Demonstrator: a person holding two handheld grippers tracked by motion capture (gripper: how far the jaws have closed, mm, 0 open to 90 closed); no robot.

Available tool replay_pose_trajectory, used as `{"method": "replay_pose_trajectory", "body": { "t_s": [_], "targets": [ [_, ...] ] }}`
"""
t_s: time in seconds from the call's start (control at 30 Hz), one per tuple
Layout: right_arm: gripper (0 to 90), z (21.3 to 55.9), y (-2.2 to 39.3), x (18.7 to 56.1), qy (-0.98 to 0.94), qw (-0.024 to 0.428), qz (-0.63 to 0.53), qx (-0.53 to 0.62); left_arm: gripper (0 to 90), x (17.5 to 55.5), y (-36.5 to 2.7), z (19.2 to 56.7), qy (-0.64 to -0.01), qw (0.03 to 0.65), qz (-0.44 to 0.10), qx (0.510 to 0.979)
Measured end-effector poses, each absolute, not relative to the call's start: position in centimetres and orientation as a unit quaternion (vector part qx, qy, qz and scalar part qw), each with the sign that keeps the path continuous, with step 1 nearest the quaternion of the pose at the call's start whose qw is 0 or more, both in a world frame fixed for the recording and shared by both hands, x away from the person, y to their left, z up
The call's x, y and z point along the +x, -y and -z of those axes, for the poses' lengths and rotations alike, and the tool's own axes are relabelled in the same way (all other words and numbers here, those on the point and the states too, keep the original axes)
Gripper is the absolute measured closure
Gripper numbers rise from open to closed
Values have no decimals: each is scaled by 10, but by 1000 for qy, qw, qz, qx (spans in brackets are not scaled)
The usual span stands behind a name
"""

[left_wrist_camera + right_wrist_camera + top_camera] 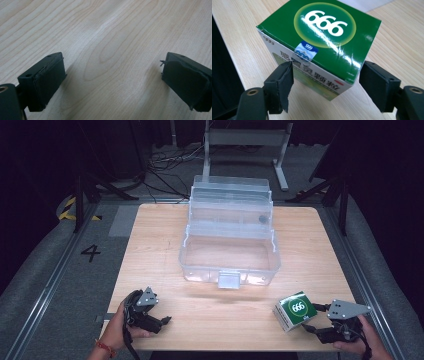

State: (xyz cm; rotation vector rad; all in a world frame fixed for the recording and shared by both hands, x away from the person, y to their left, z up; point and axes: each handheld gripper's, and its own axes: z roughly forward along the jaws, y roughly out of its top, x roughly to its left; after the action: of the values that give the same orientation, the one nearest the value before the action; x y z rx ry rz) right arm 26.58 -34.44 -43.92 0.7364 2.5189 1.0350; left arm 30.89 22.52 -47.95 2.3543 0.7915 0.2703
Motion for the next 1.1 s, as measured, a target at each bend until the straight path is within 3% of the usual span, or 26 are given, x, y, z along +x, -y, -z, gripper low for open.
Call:
{"method": "replay_pose_trajectory", "body": {
  "t_s": [0.2, 0.37, 0.97, 1.1],
  "targets": [
    [353, 435, 334, 266, -879, 157, -376, 250, 77, 309, -221, 477, -288, 313, -96, 900],
    [380, 433, 317, 266, -883, 159, -373, 235, 152, 307, -215, 475, -283, 309, -92, 903],
    [399, 429, 279, 271, -884, 163, -371, 235, 176, 300, -173, 468, -225, 296, -61, 926],
    [422, 429, 269, 272, -886, 159, -374, 224, 176, 298, -161, 460, -224, 320, -57, 919]
  ]
}}
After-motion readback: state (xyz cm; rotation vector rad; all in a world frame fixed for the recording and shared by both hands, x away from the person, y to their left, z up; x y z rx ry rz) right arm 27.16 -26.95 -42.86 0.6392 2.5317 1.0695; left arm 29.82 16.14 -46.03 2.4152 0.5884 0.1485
